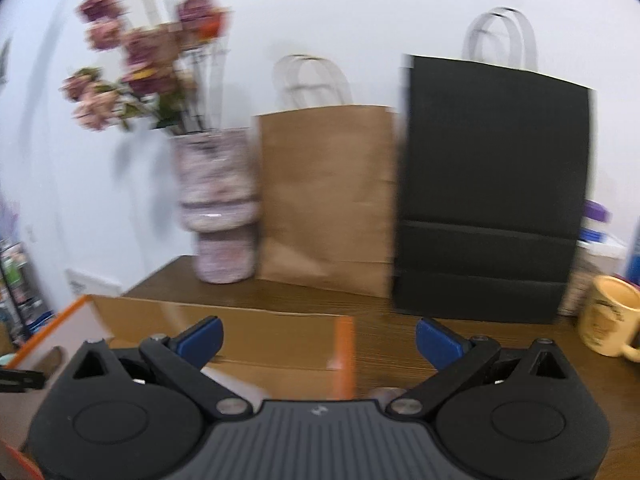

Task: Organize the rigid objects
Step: 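Move the right tool to the black USB cable and grasp it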

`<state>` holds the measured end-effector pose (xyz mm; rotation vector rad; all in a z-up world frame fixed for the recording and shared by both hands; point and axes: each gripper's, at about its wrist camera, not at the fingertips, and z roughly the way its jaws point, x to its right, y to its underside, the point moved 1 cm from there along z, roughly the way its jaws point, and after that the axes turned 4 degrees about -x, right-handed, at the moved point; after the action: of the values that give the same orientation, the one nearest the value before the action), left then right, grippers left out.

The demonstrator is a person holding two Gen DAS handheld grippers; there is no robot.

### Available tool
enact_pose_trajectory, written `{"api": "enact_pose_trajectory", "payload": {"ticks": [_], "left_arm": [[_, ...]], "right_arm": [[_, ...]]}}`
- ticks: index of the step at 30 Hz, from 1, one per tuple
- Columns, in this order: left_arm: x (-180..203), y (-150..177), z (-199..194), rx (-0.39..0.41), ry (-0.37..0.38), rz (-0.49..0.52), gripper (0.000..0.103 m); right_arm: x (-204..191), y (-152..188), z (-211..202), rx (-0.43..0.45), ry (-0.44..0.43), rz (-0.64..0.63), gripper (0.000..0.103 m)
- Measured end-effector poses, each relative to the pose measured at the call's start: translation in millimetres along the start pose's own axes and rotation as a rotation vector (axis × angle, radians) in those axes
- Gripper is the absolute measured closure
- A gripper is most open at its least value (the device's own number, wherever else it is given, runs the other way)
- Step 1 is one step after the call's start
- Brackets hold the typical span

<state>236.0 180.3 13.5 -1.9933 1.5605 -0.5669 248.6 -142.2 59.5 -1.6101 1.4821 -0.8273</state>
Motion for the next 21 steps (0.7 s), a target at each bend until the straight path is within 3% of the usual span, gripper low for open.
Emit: {"api": "enact_pose_trajectory", "payload": {"ticks": [11, 17, 21], "left_arm": [[0, 0, 0, 0.0, 0.002, -0.002, 0.083], [0, 0, 0, 0.0, 0.002, -0.002, 0.083], [0, 0, 0, -0.001, 0.003, -0.002, 0.083]], "right_arm": [[116, 15, 2, -0.054, 0.2, 0.095, 0.0], [151, 35, 16, -0.135, 0.264, 0.073, 0.0], [166, 50, 26, -0.196, 0.262, 0.048, 0.0]]}}
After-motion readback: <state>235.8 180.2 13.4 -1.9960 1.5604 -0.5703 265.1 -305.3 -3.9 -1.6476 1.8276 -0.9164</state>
